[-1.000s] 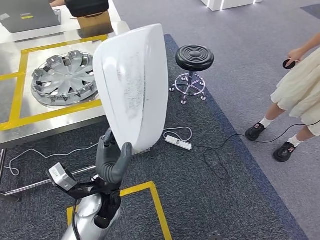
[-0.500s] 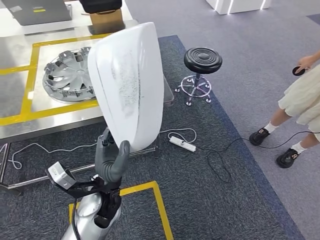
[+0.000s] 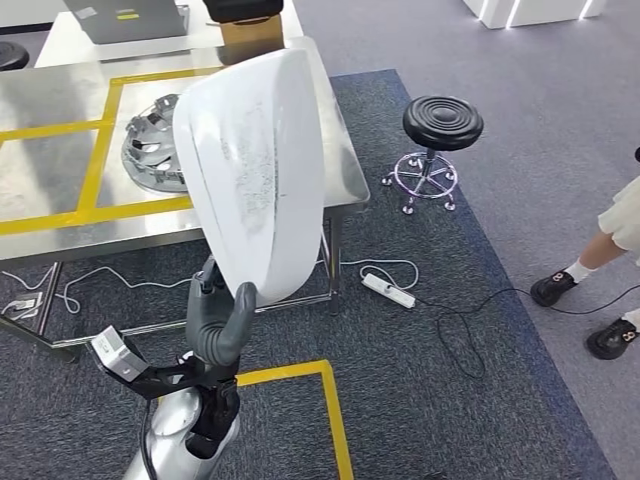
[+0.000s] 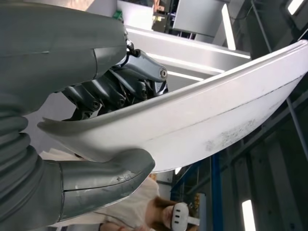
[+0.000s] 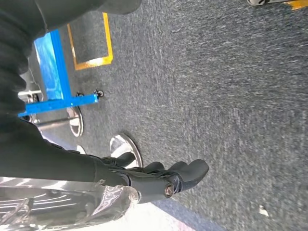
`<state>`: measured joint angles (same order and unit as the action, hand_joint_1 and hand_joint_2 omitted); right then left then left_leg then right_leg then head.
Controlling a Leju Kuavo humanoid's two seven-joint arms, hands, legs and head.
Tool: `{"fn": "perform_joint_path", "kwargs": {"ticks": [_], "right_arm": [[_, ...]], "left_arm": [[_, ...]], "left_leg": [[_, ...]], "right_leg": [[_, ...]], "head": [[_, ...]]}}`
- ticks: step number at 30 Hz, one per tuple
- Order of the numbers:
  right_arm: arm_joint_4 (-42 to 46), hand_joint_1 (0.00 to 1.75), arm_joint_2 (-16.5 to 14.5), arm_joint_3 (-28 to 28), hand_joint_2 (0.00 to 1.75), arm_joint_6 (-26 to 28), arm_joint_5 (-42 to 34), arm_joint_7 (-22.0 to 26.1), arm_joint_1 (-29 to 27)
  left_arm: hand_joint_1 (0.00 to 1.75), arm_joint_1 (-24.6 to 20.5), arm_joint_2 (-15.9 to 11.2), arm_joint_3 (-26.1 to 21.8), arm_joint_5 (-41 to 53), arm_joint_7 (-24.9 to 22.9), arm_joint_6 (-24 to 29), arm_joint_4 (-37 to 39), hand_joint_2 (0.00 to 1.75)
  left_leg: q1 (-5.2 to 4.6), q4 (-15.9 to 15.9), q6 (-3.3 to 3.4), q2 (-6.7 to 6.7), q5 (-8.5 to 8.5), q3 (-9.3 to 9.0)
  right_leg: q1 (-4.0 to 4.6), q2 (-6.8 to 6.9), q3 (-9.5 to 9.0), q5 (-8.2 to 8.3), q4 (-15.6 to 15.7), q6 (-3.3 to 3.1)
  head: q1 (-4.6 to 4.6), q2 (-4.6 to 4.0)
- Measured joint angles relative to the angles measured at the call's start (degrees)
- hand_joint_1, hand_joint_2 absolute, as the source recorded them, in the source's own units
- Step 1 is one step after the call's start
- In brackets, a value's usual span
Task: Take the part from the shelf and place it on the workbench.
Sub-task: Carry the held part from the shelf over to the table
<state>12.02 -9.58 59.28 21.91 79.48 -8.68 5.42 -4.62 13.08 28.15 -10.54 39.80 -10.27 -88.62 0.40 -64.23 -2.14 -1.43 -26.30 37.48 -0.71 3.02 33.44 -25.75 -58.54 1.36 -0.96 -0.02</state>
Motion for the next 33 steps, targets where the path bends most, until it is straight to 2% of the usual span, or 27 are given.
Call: {"fn": "perform_joint_path", "kwargs": {"ticks": [1,2,3,5,6,7,9,10,11,12,13,14,16,17,18,19,20,21,23,24,25,26,27,28,29,31,33], "right_arm": [[0.00,0.00,0.00,0.00,1.75,-0.01,0.01,0.01,-0.02],[0.00,0.00,0.00,0.00,1.75,0.01,0.01,0.01,-0.05],[0.00,0.00,0.01,0.00,1.75,0.02,0.00,0.00,-0.07],[0.00,0.00,0.01,-0.01,1.75,0.04,-0.01,0.00,0.00],[0.00,0.00,0.01,-0.01,1.75,0.04,-0.01,0.00,0.07],[0.00,0.00,0.01,-0.02,1.75,0.04,-0.01,0.01,0.13],[0.00,0.00,0.01,-0.05,1.75,0.04,-0.01,0.01,0.11],[0.00,0.00,0.01,-0.07,1.75,0.03,-0.03,0.01,0.03],[0.00,0.00,0.01,-0.08,1.75,0.03,-0.05,-0.01,-0.07],[0.00,0.00,0.01,-0.09,1.75,0.02,-0.07,-0.04,-0.16],[0.00,0.00,0.01,-0.09,1.75,0.02,-0.09,-0.07,-0.21],[0.00,0.00,0.01,-0.09,1.75,0.02,-0.09,-0.09,-0.21],[0.00,0.00,0.01,-0.09,1.75,0.02,-0.08,-0.11,-0.20],[0.00,0.00,0.01,-0.09,1.75,0.02,-0.05,-0.12,-0.19],[0.00,0.00,0.01,-0.10,1.75,0.03,-0.02,-0.13,-0.19],[0.00,0.00,0.01,-0.10,1.75,0.03,-0.01,-0.15,-0.17],[0.00,0.00,0.01,-0.11,1.75,0.04,0.02,-0.19,-0.15],[0.00,0.00,-0.01,-0.11,1.75,0.04,0.02,-0.21,-0.11],[0.00,0.00,-0.04,-0.11,1.75,0.04,0.03,-0.25,-0.09],[0.00,0.00,-0.05,-0.12,1.75,0.04,0.03,-0.24,-0.12],[0.00,0.00,-0.06,-0.12,1.75,0.04,0.03,-0.23,-0.20],[0.00,0.00,-0.05,-0.12,1.75,0.04,0.03,-0.25,-0.31],[0.00,0.00,-0.05,-0.11,1.75,0.04,0.02,-0.27,-0.38],[0.00,0.00,-0.04,-0.11,1.75,0.02,0.01,-0.29,-0.39],[0.00,0.00,-0.04,-0.11,1.75,-0.05,0.01,-0.31,-0.31],[0.00,0.00,-0.05,-0.12,1.75,-0.42,0.04,-0.36,0.01],[0.00,0.00,-0.06,-0.15,1.75,-0.79,0.22,-0.66,0.21]], "left_arm": [[1.75,-0.04,0.04,0.03,0.01,-0.01,0.00,-0.01,1.75],[1.75,-0.08,0.07,0.05,0.01,-0.01,0.00,-0.01,1.75],[1.75,-0.10,0.09,0.07,0.01,-0.02,0.00,-0.01,1.75],[1.75,-0.04,0.11,0.03,-0.02,-0.02,0.00,-0.02,1.75],[1.75,-0.03,0.13,0.01,-0.03,-0.02,0.00,-0.04,1.75],[1.75,-0.03,0.16,0.01,-0.04,-0.02,-0.01,-0.06,1.75],[1.75,-0.05,0.22,0.05,-0.05,-0.02,-0.02,-0.09,1.75],[1.75,-0.05,0.23,0.06,-0.04,-0.02,-0.02,-0.10,1.75],[1.75,-0.04,0.22,0.06,-0.04,-0.02,-0.02,-0.10,1.75],[1.75,-0.04,0.22,0.05,-0.04,-0.02,-0.01,-0.10,1.75],[1.75,-0.04,0.22,0.06,-0.04,-0.02,-0.01,-0.10,1.75],[1.75,-0.04,0.22,0.06,-0.04,-0.02,-0.02,-0.10,1.75],[1.75,-0.07,0.23,0.08,-0.05,-0.02,-0.02,-0.10,1.75],[1.75,-0.10,0.22,0.10,-0.05,-0.02,-0.02,-0.10,1.75],[1.75,-0.12,0.21,0.13,-0.06,-0.02,-0.01,-0.10,1.75],[1.75,-0.14,0.20,0.14,-0.07,-0.02,-0.01,-0.10,1.75],[1.75,-0.14,0.18,0.16,-0.07,-0.02,-0.01,-0.10,1.75],[1.75,-0.13,0.14,0.15,-0.07,-0.02,0.00,-0.10,1.75],[1.75,-0.20,0.08,0.17,-0.07,-0.02,-0.01,-0.11,1.75],[1.75,-0.23,0.05,0.21,-0.07,-0.02,-0.01,-0.12,1.75],[1.75,-0.27,0.04,0.25,-0.07,-0.02,-0.02,-0.12,1.75],[1.75,-0.26,0.02,0.28,-0.07,-0.02,-0.02,-0.12,1.75],[1.75,-0.23,0.01,0.28,-0.08,-0.02,-0.01,-0.12,1.75],[1.75,-0.19,0.00,0.28,-0.09,-0.02,-0.01,-0.12,1.75],[1.75,-0.17,0.00,0.27,-0.11,-0.02,0.00,-0.12,1.75],[1.75,-0.18,0.01,0.28,-0.14,-0.02,0.00,-0.12,1.75],[1.75,-0.25,0.04,0.31,-0.17,-0.02,-0.01,-0.12,1.75]], "left_leg": [[-0.10,3.24,0.23,-1.15,1.04,-1.66],[-0.21,5.32,0.52,-2.04,1.50,-2.67],[-0.35,6.28,0.86,-2.37,1.46,-3.03],[-0.36,6.51,1.68,-1.07,1.54,-2.91],[-0.28,6.57,2.02,-0.41,1.61,-2.92],[-0.15,6.62,2.37,0.21,1.72,-2.95],[-0.01,6.67,2.80,1.43,1.80,-2.94],[-0.02,6.67,2.93,2.11,1.80,-2.92],[-0.04,6.67,2.96,2.86,1.80,-2.92],[-0.06,6.66,2.97,3.64,1.81,-2.94],[-0.05,6.65,2.94,4.43,1.83,-3.00],[-0.01,6.64,2.87,5.22,1.84,-3.07],[0.04,6.54,2.44,6.65,1.88,-3.08],[0.09,6.51,2.07,7.28,1.98,-2.95],[0.17,6.56,1.64,7.87,2.13,-2.76],[0.28,6.65,1.21,8.42,2.34,-2.57],[0.46,6.87,0.81,8.99,2.55,-2.47],[0.49,6.86,0.49,8.78,2.50,-2.34],[0.26,4.28,-0.01,6.36,0.78,-0.97],[0.13,1.19,-0.15,4.52,-0.91,0.57],[0.07,-2.61,-0.24,3.24,-2.69,2.46],[0.07,-6.09,-0.26,2.57,-4.00,4.21],[0.07,-8.12,-0.19,2.27,-4.36,5.23],[0.06,-8.15,-0.04,2.17,-3.70,5.22],[0.01,-6.14,0.19,2.12,-2.18,4.10],[-0.28,1.07,0.89,1.70,1.11,-0.05],[-0.59,6.17,1.38,1.10,2.13,-2.89]], "right_leg": [[0.20,0.45,-0.08,-0.18,-0.12,0.28],[0.42,0.94,-0.19,-0.32,-0.17,0.58],[0.62,1.47,-0.32,-0.44,-0.16,0.89],[0.56,2.42,-0.62,-0.65,0.00,1.51],[0.41,1.93,-0.58,-1.14,-0.42,1.85],[0.27,0.88,-0.07,-2.14,-1.79,2.14],[0.13,-1.82,2.77,-5.59,-8.21,2.43],[0.13,-2.49,4.69,-7.26,-12.19,2.43],[0.14,-2.77,6.24,-8.16,-15.22,2.42],[0.14,-2.88,6.97,-7.99,-16.37,2.37],[0.12,-3.00,6.61,-6.71,-15.22,2.28],[0.06,-3.37,5.30,-4.72,-12.19,2.18],[-0.30,-5.99,1.80,-1.48,-4.51,2.00],[-0.45,-7.29,0.61,-0.79,-2.01,1.91],[-0.50,-8.20,0.01,-0.72,-0.80,1.75],[-0.42,-8.28,-0.12,-0.82,-0.63,1.51],[-0.32,-7.72,-0.15,-0.71,-0.66,1.15],[-0.30,-7.06,-0.23,-0.58,-0.53,0.74],[-0.38,-5.61,-0.42,-0.33,-0.15,0.01],[-0.33,-4.77,-0.48,-0.30,-0.06,-0.24],[-0.22,-3.95,-0.48,-0.34,-0.04,-0.41],[-0.08,-3.05,-0.48,-0.39,-0.05,-0.51],[0.04,-2.29,-0.49,-0.44,-0.05,-0.58],[0.16,-1.69,-0.50,-0.47,-0.05,-0.61],[0.26,-1.25,-0.53,-0.49,-0.05,-0.62],[0.47,-0.73,-0.57,-0.55,-0.09,-0.50],[0.69,-0.49,-0.46,-0.60,-0.19,-0.09]], "head": [[0.08,0.00],[0.08,0.00],[0.10,0.00],[0.01,0.00],[-0.03,0.00],[-0.13,0.00],[-0.37,0.00],[-0.43,0.00],[-0.46,0.00],[-0.48,0.00],[-0.47,0.00],[-0.49,0.00],[-0.47,0.00],[-0.45,0.00],[-0.43,0.00],[-0.41,0.00],[-0.40,0.00],[-0.41,0.00],[0.11,0.00],[0.40,0.00],[0.68,0.00],[0.75,0.00],[0.75,0.00],[0.74,0.00],[0.74,0.00],[0.75,0.00],[0.71,0.00]]}}
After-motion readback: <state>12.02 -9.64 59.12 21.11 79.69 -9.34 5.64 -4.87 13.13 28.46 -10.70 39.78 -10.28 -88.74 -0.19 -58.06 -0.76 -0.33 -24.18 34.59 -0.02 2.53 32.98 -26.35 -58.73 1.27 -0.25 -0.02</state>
